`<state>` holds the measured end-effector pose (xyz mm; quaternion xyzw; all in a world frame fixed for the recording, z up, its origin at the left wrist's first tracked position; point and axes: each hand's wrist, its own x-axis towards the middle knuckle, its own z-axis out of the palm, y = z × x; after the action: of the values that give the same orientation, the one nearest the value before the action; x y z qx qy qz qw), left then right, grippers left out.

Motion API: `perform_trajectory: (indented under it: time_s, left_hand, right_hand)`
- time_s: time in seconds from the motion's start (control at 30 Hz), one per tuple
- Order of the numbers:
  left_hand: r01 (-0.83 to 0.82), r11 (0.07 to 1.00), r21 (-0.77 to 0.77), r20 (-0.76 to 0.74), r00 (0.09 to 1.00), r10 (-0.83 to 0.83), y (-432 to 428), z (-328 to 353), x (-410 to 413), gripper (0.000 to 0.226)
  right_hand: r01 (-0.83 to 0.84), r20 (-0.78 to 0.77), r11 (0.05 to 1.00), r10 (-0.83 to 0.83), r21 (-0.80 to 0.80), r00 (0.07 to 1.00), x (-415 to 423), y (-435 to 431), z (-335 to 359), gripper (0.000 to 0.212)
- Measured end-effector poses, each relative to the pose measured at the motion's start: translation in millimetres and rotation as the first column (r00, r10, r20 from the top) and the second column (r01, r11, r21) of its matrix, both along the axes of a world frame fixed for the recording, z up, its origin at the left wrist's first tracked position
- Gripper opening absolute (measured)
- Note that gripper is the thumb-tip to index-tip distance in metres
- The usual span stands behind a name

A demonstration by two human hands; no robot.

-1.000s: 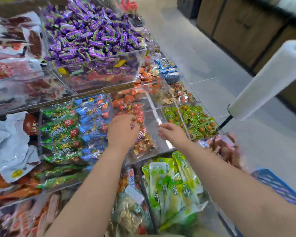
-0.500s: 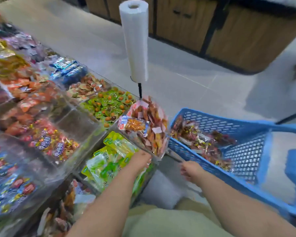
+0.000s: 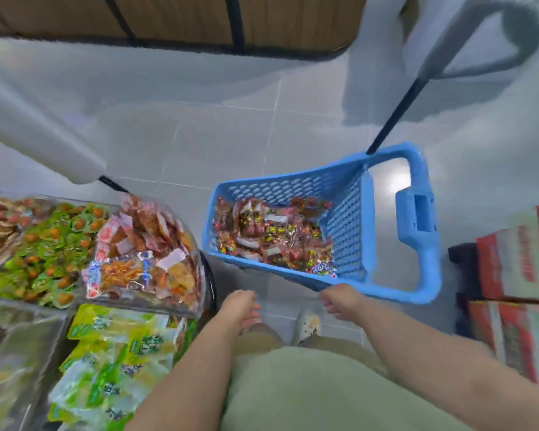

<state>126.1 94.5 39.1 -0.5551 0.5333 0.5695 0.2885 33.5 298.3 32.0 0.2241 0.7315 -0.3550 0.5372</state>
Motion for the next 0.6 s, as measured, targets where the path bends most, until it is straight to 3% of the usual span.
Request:
perform_trajectory:
  time_s: [0.17, 0.4, 0.6]
  left_hand:
    - [0.143, 0.990, -0.013, 0.014, 0.990, -0.143, 1, -2, -50, 0.013]
    - [0.347, 0.938, 0.024, 0.052, 0.936, -0.348, -44, -23, -131, 0.014]
    - [0.549, 0.829, -0.107, 0.121, 0.835, -0.537, -92, -45, -204, 0.020]
  right_hand:
    - [0.141, -0.005, 0.990, -0.141, -0.025, 0.990, -31, -9, 6, 0.016]
    - [0.360, 0.035, 0.931, -0.359, -0.052, 0.933, -82, -37, -2, 0.004]
    - [0.067, -0.139, 0.997, -0.061, 0.037, 0.988, -130, -55, -23, 0.025]
